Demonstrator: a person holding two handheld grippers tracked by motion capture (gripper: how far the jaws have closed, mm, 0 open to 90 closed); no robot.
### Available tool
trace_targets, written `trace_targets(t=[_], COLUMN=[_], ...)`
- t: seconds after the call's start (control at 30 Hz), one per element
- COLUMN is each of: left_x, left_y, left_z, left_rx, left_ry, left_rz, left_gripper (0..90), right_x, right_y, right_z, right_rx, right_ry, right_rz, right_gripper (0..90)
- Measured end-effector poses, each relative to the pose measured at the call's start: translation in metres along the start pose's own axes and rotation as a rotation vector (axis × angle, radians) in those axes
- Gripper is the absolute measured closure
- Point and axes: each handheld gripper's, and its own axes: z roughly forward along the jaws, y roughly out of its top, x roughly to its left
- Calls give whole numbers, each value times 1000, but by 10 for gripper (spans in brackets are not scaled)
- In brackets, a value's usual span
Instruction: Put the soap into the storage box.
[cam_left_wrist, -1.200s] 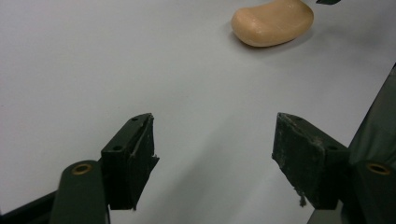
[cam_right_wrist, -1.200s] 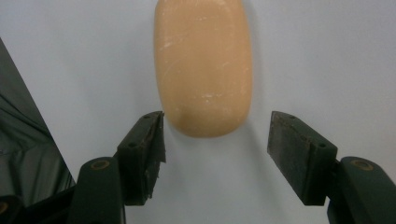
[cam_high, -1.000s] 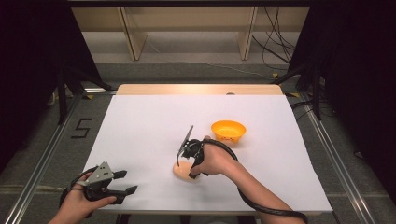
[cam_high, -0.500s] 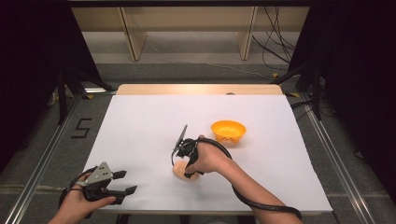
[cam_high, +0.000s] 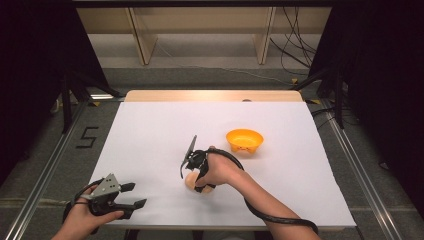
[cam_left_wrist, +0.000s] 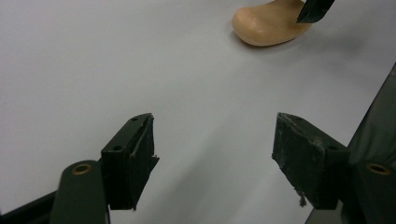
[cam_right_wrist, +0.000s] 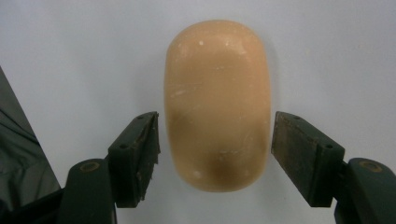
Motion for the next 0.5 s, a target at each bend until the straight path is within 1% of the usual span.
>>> trace_targets(t=[0.03,0.07,0.1,0.13,0.17,0.2,0.23,0.27,0.3,0.33,0.37,0.4,0.43,0.47,0.5], left_x=[-1,0,0,0,-2,-1,-1,1,-1,-2,-2,-1,-1,0,-1], left_y=[0,0,0,0,0,0,0,0,0,0,0,0,0,0,0], left_z=[0,0,0,0,1,0,0,0,1,0,0,0,0,0,0], left_rx=[-5,5,5,-5,-12,-4,-4,4,-12,-12,-12,-9,-9,0,-7], left_ry=[-4,-5,-5,-3,-9,-5,-5,1,-8,-10,-10,-8,-8,-3,-6], left_rz=[-9,4,4,-4,-21,-9,-9,13,-18,-21,-21,-19,-19,1,-10], left_gripper=[292,292,292,292,293,292,293,292,292,292,292,292,292,292,292], right_x=[1,-2,-2,1,3,1,1,0,0,1,1,1,1,1,1], right_y=[0,1,1,1,2,3,3,4,4,5,5,5,5,6,6], right_z=[1,3,3,3,4,6,6,8,8,9,9,11,11,14,14], right_rx=[10,-1,-1,11,13,11,11,7,7,17,17,23,23,25,25], right_ry=[11,7,7,10,0,25,25,-8,-8,-11,-11,4,4,-2,-2], right_rz=[26,-27,-27,18,25,24,24,-23,-23,-12,-12,10,10,-7,-7], right_gripper=[329,326,326,323,321,318,318,317,317,311,311,309,309,305,305])
